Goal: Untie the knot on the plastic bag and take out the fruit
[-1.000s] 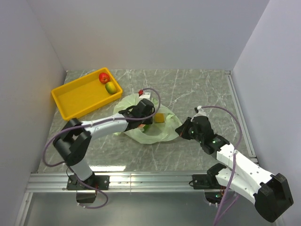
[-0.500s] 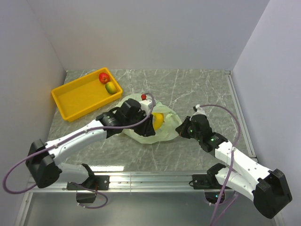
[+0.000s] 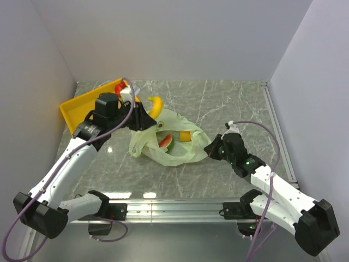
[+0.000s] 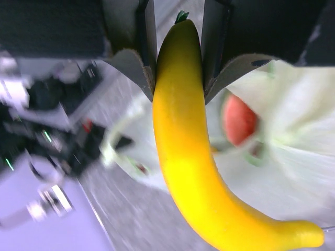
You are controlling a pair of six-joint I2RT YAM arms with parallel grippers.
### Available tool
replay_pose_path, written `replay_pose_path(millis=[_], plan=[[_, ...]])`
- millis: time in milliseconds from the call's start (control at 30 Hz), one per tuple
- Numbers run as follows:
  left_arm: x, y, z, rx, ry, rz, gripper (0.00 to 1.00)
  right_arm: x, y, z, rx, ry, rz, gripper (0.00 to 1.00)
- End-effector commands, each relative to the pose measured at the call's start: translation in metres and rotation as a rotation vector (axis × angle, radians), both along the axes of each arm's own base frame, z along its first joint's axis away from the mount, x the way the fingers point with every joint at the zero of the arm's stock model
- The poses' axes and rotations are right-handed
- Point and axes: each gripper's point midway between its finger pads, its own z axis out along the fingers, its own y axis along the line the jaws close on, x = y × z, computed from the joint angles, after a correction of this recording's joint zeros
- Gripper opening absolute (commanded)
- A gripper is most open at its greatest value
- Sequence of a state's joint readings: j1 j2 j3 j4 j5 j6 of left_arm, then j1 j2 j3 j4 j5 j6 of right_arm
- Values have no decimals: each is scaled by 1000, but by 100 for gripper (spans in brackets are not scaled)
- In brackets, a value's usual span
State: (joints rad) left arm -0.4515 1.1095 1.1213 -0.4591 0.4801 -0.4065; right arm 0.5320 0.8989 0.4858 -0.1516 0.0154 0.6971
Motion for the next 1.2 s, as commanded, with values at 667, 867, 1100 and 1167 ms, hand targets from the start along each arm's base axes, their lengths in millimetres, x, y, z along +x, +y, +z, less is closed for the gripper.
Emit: replay_pose_path(millis=[667, 867, 1100, 1167], plan=[[269, 230, -123, 433, 70, 987, 48, 0, -3, 28, -24, -80, 38, 0], [272, 231, -122, 439, 68, 991, 91, 0, -4, 26, -33, -75, 39, 0], [230, 190, -77, 341, 39, 899, 86, 3, -5, 26, -53, -76, 40, 0], [205, 164, -66, 297, 23, 826, 82, 5, -9, 24, -74, -79, 24, 0]])
